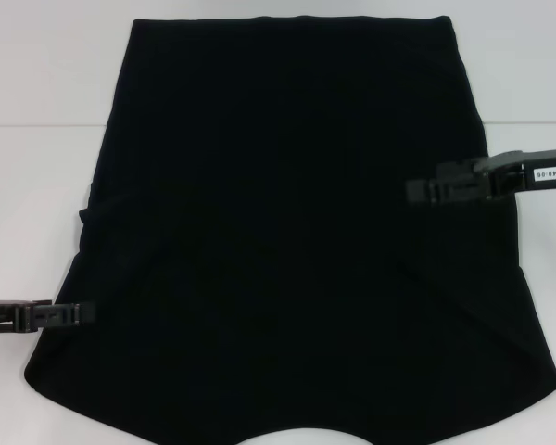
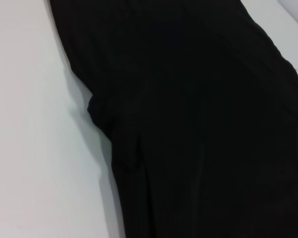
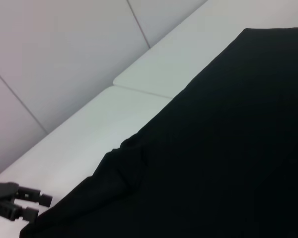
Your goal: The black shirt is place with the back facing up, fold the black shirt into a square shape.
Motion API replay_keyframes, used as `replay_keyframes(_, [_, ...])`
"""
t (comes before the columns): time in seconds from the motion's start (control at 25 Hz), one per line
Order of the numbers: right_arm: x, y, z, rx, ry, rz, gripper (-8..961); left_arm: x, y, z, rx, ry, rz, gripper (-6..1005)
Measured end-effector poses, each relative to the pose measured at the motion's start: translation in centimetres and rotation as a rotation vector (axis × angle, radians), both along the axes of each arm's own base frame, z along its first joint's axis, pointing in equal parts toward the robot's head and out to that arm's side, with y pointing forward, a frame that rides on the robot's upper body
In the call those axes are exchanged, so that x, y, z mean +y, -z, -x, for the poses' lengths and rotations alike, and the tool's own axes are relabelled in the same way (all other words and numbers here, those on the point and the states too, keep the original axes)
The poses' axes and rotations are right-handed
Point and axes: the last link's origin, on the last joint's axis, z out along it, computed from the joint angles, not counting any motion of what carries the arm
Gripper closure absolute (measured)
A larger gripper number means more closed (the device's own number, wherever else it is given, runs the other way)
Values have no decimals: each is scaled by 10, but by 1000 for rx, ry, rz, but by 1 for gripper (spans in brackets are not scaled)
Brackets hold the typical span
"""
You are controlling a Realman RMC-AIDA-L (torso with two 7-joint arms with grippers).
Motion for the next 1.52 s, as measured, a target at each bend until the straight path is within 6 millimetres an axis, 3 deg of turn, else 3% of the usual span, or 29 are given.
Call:
replay_keyframes(0.52, [1, -2, 0, 29, 3, -31, 24, 4, 11, -8, 18, 37, 60, 51])
replay_keyframes(1.08, [2, -7, -3, 47, 15, -65, 24, 14, 28, -41, -35, 202, 173, 51])
replay_keyframes(1.28, [3, -7, -4, 48, 18, -70, 23, 17, 24, -43, -45, 211, 140, 51])
replay_keyframes(1.52, [3, -7, -5, 50, 21, -74, 24, 18, 6, -29, -42, 130, 45, 51])
